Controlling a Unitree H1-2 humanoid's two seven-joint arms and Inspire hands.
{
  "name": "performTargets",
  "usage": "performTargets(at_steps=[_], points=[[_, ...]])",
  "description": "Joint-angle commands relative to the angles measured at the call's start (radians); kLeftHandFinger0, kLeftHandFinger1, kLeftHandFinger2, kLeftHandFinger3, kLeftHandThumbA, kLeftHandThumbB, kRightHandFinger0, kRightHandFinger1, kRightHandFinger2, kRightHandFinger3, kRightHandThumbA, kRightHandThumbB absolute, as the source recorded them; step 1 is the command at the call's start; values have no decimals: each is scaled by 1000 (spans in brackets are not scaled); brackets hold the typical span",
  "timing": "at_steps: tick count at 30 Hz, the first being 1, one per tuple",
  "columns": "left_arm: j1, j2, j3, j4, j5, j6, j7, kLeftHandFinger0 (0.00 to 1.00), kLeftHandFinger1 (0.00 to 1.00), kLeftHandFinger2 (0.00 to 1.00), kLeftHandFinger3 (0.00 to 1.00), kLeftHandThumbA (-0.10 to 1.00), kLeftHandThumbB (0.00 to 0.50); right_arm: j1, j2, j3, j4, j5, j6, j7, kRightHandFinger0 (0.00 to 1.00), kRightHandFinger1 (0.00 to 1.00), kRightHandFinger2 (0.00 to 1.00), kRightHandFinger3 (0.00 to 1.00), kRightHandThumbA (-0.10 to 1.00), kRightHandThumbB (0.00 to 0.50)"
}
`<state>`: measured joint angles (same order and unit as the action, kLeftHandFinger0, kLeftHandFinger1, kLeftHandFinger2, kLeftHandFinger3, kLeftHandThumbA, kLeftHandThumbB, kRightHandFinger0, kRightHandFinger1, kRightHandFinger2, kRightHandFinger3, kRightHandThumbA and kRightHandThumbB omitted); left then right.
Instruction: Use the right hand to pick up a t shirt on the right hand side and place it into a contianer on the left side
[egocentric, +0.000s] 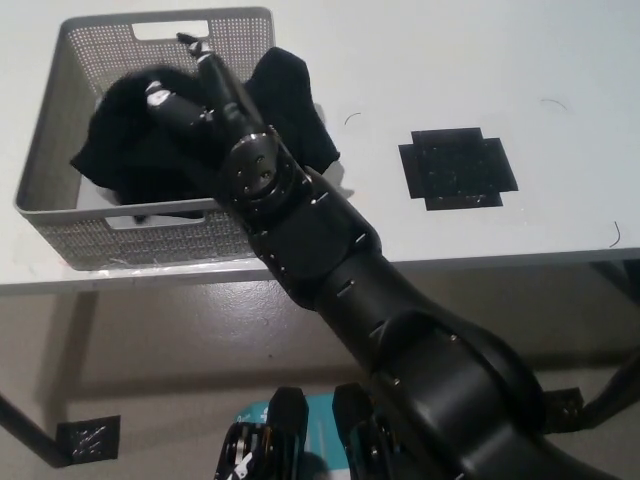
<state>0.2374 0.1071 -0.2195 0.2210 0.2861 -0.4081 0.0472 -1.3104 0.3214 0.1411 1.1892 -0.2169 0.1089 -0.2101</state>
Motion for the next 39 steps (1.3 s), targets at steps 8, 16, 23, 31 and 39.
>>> performTargets(at_steps=[8,16,23,31,39], points=[[27,13,12,-3,-16,-27,-7,1000,1000,1000,1000,1000,293,-23,-60,53,-175,21,95,242,1000,1000,1000,1000,443,429],[31,24,33,28,-38,-39,-4,1000,1000,1000,1000,1000,328,171,-167,73,-601,13,97,308,1000,1000,1000,1000,559,420],[50,41,54,44,-52,-62,18,1000,1000,1000,1000,1000,302,312,-340,130,-1017,-45,157,404,1000,1000,1000,1000,720,370],[57,63,57,65,-62,-62,59,997,1000,1000,1000,1000,270,572,-529,143,-1497,-82,80,453,1000,1000,1000,1000,670,216],[81,64,75,64,-88,-62,81,1000,1000,1000,1000,1000,225,1074,-655,91,-1775,-123,-93,367,1000,1000,1000,1000,689,128]])
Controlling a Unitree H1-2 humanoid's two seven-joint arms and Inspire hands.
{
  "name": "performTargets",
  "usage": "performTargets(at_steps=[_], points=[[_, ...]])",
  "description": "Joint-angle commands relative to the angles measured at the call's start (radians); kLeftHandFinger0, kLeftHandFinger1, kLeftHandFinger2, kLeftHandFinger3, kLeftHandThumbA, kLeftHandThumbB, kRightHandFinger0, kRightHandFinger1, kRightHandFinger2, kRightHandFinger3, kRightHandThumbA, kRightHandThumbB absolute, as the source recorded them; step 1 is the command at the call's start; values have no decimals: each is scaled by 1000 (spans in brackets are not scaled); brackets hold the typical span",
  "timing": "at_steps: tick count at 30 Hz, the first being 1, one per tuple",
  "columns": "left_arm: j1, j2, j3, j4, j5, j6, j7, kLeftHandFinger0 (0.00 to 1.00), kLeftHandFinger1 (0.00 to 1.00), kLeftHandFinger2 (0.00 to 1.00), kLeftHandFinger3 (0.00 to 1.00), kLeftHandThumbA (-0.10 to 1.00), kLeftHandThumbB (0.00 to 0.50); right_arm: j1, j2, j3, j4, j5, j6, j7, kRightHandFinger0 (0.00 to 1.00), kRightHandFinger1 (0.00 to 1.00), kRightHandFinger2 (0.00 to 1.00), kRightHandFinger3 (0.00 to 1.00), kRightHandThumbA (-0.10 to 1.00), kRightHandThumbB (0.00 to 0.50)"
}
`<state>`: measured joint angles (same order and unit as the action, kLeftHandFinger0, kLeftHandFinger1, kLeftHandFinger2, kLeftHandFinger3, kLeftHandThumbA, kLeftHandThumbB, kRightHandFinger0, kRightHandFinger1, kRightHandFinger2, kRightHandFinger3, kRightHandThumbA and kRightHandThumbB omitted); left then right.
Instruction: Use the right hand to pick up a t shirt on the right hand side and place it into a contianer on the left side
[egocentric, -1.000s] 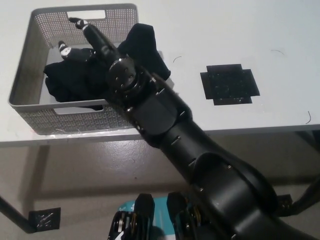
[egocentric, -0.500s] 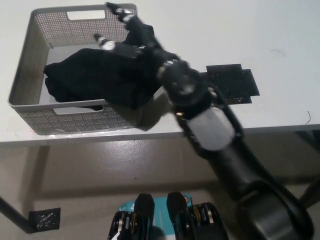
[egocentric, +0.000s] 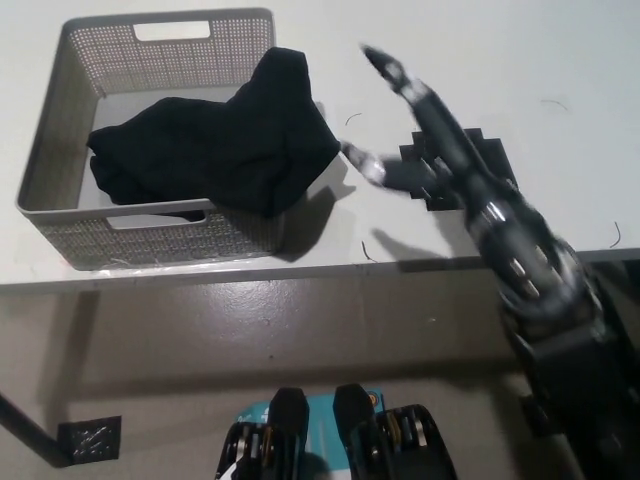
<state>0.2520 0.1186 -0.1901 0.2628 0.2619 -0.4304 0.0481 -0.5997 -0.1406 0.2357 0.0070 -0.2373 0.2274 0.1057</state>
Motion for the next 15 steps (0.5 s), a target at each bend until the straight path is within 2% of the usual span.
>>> performTargets(at_steps=[1,2,5,7,11,14,15], points=[[70,54,50,18,-66,-40,78,1000,1000,1000,1000,1000,230,407,-197,-6,-589,-106,-237,35,1000,1000,1000,1000,552,181],[70,56,53,15,-76,-40,74,1000,1000,1000,1000,1000,227,507,-212,-15,-568,-119,-305,-2,1000,1000,1000,1000,635,114],[71,55,64,13,-108,-40,60,1000,1000,1000,1000,1000,215,689,-242,-29,-510,-138,-422,-70,1000,1000,1000,1000,703,98],[67,52,76,10,-128,-40,45,1000,1000,1000,1000,1000,233,825,-254,-42,-405,-151,-503,-133,1000,1000,1000,1000,770,91],[61,50,92,11,-140,-40,57,1000,1000,1000,1000,1000,236,950,-246,-57,-212,-180,-630,-239,1000,1000,1000,1000,691,60],[57,48,100,18,-160,-40,54,1000,1000,1000,1000,1000,240,984,-235,-69,-120,-181,-683,-281,1000,1000,1000,1000,720,56],[58,45,108,19,-168,-40,56,1000,1000,1000,1000,1000,260,995,-234,-64,-76,-167,-697,-297,1000,1000,1000,1000,726,44]])
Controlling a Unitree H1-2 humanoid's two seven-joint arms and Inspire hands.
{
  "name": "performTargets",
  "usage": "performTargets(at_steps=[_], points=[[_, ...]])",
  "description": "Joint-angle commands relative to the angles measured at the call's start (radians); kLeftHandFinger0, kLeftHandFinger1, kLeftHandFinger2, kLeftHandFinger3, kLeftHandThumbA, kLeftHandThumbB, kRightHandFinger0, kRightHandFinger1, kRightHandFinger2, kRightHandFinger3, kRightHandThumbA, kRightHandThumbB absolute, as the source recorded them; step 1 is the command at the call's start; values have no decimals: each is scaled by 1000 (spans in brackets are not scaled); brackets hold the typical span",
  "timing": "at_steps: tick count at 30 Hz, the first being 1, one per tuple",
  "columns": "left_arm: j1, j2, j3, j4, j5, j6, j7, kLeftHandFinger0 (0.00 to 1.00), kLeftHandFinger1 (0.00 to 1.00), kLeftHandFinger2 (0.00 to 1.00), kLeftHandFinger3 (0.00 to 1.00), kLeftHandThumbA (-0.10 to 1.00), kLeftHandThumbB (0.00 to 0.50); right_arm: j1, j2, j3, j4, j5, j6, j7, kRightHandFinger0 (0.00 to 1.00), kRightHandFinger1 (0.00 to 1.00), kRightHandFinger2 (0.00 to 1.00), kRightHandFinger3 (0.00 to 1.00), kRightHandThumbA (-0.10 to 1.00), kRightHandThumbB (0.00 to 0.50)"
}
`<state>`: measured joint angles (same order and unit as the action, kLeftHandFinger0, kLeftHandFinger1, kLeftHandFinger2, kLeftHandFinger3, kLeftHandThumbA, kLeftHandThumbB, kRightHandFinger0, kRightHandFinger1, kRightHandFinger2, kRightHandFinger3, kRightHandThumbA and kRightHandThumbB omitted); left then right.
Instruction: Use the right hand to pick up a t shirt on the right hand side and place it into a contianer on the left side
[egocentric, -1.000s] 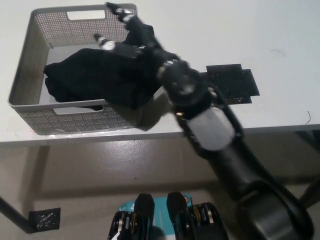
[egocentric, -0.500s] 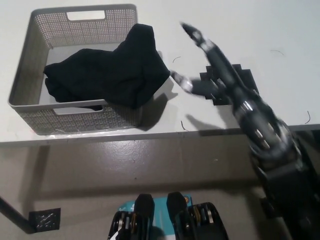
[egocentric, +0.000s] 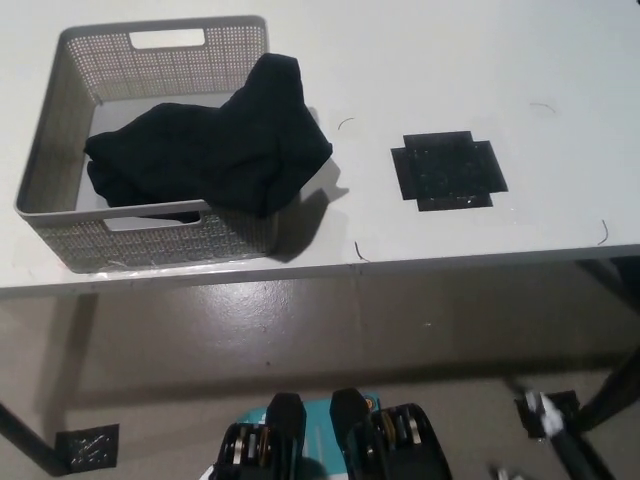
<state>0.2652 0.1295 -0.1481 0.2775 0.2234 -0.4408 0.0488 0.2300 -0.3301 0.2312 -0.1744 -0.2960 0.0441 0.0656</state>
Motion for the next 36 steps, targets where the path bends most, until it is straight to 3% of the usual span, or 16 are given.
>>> performTargets(at_steps=[1,2,4,7,11,14,18,20,23,24,25,29,35,36], points=[[45,34,68,5,-134,-29,54,1000,1000,1000,1000,1000,283,175,-37,-68,130,-93,-514,-255,1000,1000,1000,1000,737,59],[47,24,66,8,-131,-29,64,1000,1000,1000,1000,1000,293,189,-30,-92,192,-36,-514,-242,1000,1000,1000,1000,753,74],[50,31,58,3,-106,-29,91,1000,1000,1000,1000,1000,261,180,-20,-109,237,0,-498,-217,1000,1000,1000,1000,816,97],[49,31,63,1,-111,-29,83,1000,1000,1000,1000,1000,239,152,-16,-132,257,41,-495,-191,1000,1000,1000,1000,818,123],[37,27,71,2,-104,-29,91,1000,1000,1000,1000,1000,221,118,0,-164,239,77,-469,-168,1000,1000,1000,1000,804,116],[31,26,77,-3,-114,-29,82,1000,1000,1000,1000,1000,275,109,11,-171,244,69,-477,-162,1000,1000,1000,1000,794,127],[39,21,88,-18,-137,-29,68,1000,1000,1000,1000,1000,247,113,14,-156,284,23,-514,-167,1000,1000,1000,1000,881,151],[48,21,89,-22,-131,-29,75,1000,1000,1000,1000,1000,238,129,12,-136,298,-20,-514,-188,1000,1000,1000,1000,1000,196],[48,21,88,-20,-122,-29,83,1000,1000,1000,1000,1000,243,128,-1,-110,308,-58,-514,-217,1000,1000,1000,1000,1000,217],[49,21,87,-21,-113,-29,90,1000,1000,1000,1000,1000,238,129,-7,-93,313,-73,-514,-223,1000,1000,1000,1000,1000,261],[50,23,85,-21,-113,-29,91,1000,1000,1000,1000,1000,239,133,-9,-87,316,-76,-514,-231,1000,1000,1000,1000,1000,264],[54,32,75,-16,-112,-29,97,1000,1000,1000,1000,1000,215,135,-18,-28,368,-152,-514,-289,1000,1000,1000,1000,1000,373],[57,35,71,-17,-109,-29,111,1000,1000,1000,1000,1000,222,129,-30,49,461,-170,-514,-360,1000,1000,1000,1000,1000,428],[58,39,68,-18,-112,-29,109,1000,1000,1000,1000,1000,205,127,-30,64,477,-144,-514,-370,1000,1000,1000,1000,1000,424]])
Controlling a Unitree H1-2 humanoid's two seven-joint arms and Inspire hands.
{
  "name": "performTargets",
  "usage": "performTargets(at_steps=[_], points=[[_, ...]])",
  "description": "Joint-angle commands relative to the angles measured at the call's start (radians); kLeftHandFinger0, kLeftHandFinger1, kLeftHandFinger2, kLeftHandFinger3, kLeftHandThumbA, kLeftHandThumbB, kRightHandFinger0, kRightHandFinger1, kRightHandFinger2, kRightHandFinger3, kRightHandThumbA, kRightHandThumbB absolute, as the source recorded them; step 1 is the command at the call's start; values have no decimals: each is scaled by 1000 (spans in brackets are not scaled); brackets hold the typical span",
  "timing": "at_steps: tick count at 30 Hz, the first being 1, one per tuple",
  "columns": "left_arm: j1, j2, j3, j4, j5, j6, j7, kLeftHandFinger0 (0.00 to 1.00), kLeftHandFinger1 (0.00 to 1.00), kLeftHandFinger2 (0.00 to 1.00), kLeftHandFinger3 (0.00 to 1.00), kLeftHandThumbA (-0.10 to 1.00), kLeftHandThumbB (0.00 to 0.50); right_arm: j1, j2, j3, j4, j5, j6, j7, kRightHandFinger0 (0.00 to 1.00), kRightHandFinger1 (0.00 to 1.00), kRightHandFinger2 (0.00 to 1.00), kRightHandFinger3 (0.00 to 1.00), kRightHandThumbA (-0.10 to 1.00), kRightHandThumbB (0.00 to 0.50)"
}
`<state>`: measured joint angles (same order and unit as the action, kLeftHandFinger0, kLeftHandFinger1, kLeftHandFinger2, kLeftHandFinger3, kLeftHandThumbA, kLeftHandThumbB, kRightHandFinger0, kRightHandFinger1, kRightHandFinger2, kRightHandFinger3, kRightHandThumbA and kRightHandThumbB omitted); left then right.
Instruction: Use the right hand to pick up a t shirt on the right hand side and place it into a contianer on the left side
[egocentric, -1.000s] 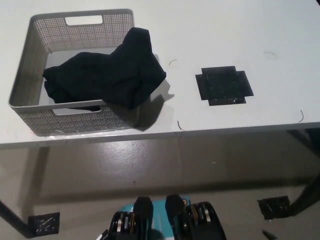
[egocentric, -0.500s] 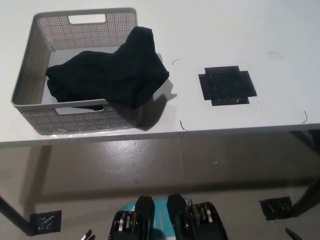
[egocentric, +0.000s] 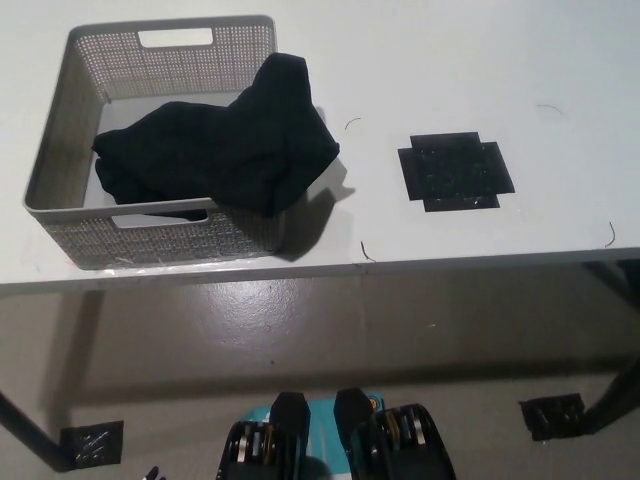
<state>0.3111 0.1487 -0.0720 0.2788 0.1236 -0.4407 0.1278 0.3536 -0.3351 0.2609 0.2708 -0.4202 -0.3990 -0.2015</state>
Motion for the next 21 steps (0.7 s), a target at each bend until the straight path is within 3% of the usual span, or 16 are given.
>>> performTargets(at_steps=[1,6,7,13,14,18,19,21], points=[[13,23,-10,-16,-13,-29,32,1000,1000,1000,1000,1000,220,3,-25,49,49,-6,-71,-113,1000,1000,1000,1000,1000,420],[24,19,-13,-18,-20,-29,28,1000,1000,1000,1000,1000,243,5,-22,81,95,142,-71,-79,1000,1000,1000,1000,1000,366],[29,20,-14,-16,-27,-29,24,1000,1000,1000,1000,1000,236,16,-17,80,85,188,-71,-55,1000,1000,1000,1000,1000,296],[115,31,-55,-12,-3,-29,53,1000,1000,1000,1000,1000,207,151,-27,99,32,268,-71,-41,1000,1000,1000,1000,1000,233],[149,34,-68,-18,-14,-29,44,1000,1000,1000,1000,1000,218,188,-37,113,22,256,-71,-67,1000,1000,1000,1000,1000,190],[160,44,-71,-10,-6,-29,80,1000,1000,1000,1000,1000,236,212,-27,113,5,264,-71,-78,1000,1000,1000,1000,1000,225],[155,40,-71,3,-1,-29,85,1000,1000,1000,1000,1000,238,209,-34,109,-6,262,-71,-77,1000,1000,1000,1000,1000,190],[142,50,-86,38,24,-29,131,1000,1000,1000,1000,1000,229,189,-35,109,-4,261,-71,-67,1000,1000,1000,1000,1000,168]])
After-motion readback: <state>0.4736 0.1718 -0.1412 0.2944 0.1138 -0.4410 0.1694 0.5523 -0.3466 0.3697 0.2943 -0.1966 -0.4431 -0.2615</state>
